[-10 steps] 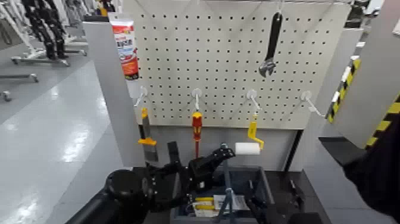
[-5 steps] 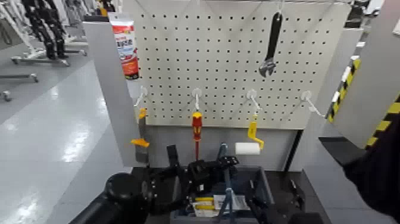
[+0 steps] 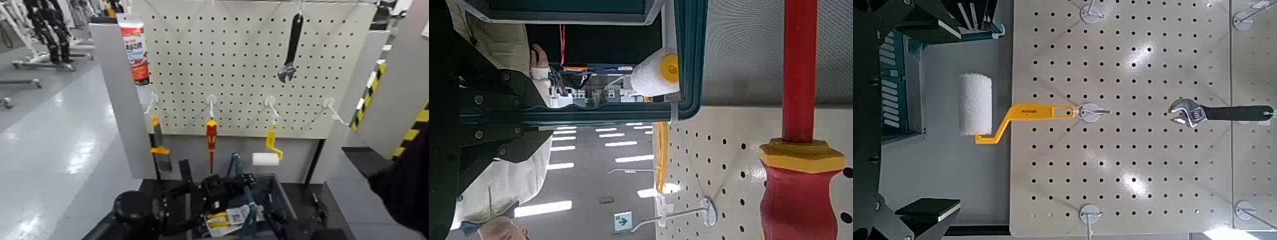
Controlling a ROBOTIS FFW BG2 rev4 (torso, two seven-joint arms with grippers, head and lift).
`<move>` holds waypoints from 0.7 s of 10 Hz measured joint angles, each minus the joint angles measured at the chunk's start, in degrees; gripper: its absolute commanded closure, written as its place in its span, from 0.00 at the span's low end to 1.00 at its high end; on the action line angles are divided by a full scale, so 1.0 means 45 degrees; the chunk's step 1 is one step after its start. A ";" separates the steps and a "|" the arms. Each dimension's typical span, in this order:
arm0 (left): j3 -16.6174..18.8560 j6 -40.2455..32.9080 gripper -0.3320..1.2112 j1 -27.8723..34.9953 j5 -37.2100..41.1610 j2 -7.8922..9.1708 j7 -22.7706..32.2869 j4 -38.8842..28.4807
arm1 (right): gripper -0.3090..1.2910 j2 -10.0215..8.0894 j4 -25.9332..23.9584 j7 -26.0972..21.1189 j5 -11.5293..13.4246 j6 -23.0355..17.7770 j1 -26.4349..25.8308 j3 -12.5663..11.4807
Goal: Grasp the handle of the crate.
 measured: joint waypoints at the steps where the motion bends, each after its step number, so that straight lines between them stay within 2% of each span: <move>1: 0.0001 -0.0019 0.98 0.0074 0.0034 -0.0003 0.0000 -0.0056 | 0.28 0.0000 -0.0002 0.0000 0.0000 0.0001 0.0003 0.0003; 7: 0.0341 0.0386 0.98 0.0930 0.0052 0.0203 0.0115 -0.1430 | 0.28 0.0019 -0.0031 -0.0045 0.0000 0.0003 0.0049 -0.0067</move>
